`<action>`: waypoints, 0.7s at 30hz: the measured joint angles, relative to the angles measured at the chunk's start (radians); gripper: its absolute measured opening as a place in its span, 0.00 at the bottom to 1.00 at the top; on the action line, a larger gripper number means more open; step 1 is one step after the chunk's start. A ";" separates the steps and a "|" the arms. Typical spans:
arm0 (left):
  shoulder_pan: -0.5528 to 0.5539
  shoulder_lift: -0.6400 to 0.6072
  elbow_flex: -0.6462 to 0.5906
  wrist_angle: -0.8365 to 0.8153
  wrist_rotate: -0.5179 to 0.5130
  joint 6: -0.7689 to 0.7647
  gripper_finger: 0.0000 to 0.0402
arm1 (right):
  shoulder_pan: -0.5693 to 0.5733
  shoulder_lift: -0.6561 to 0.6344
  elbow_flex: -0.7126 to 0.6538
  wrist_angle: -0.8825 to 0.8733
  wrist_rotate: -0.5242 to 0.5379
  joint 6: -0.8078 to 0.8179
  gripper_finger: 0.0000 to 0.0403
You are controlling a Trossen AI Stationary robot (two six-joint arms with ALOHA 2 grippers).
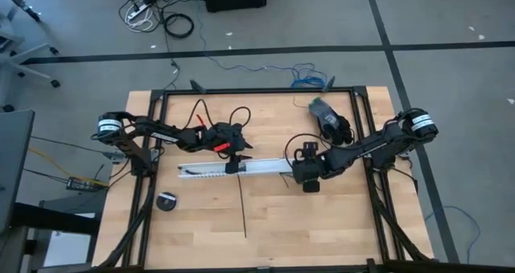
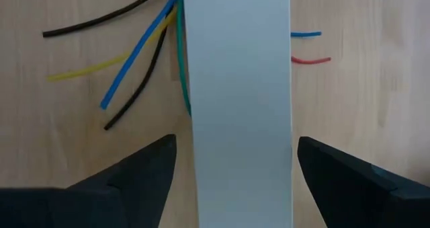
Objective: Ziptie cables
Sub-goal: Close the lid on the cable duct
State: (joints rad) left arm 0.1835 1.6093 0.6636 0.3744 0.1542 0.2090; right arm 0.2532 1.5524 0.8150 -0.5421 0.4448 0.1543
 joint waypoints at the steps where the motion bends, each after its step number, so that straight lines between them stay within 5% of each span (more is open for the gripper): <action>1: 0.000 0.000 0.000 0.000 0.000 0.000 0.44 | 0.002 0.000 -0.002 0.003 0.006 0.000 0.76; 21: 0.000 0.000 0.000 0.000 0.000 0.019 0.44 | 0.042 0.000 -0.080 0.085 0.139 0.024 0.76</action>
State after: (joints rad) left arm 0.1837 1.6093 0.6636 0.3740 0.1541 0.2283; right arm 0.2955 1.5528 0.7349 -0.4576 0.5835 0.1783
